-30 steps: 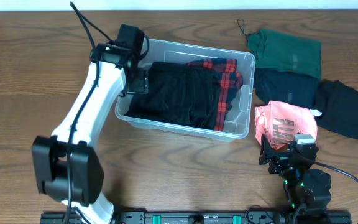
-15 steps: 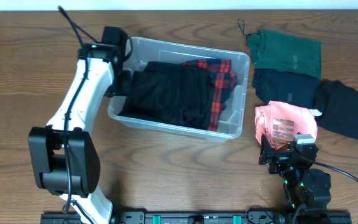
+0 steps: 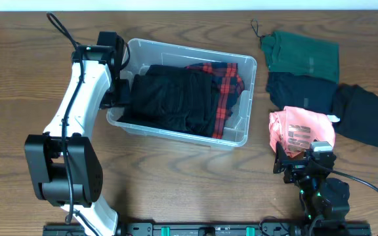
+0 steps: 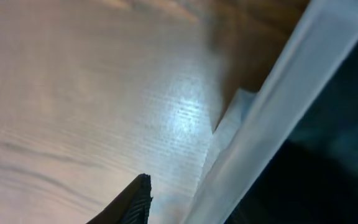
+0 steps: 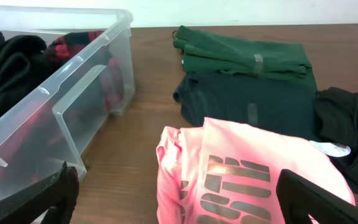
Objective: Pack container
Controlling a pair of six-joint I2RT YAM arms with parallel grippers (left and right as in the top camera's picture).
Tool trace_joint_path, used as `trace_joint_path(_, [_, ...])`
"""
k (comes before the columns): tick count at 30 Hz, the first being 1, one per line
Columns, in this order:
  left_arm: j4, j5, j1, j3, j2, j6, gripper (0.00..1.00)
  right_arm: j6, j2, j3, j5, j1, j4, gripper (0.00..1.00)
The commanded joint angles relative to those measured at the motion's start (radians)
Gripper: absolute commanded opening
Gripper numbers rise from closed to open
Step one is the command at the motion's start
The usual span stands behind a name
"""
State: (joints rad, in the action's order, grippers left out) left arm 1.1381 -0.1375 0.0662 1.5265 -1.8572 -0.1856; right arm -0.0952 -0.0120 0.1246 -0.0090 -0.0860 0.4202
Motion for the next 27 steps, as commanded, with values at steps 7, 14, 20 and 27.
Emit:
trace_joint_path(7, [0.095, -0.004, -0.004, 0.000, -0.006, -0.187, 0.37, -0.005, 0.006, -0.003, -0.006, 0.006, -0.001, 0.99])
trace_joint_path(14, [0.077, 0.021, -0.004, 0.000, -0.006, -0.167, 0.31, -0.005, 0.005, -0.003, -0.006, 0.006, -0.001, 0.99])
trace_joint_path(20, [0.058, 0.026, -0.004, 0.000, -0.006, -0.123, 0.29, -0.005, 0.005, -0.003, -0.006, 0.006, -0.001, 0.99])
trace_joint_path(27, [0.089, 0.112, -0.004, 0.000, -0.006, -0.271, 0.25, -0.005, 0.005, -0.003, -0.006, 0.006, -0.001, 0.99])
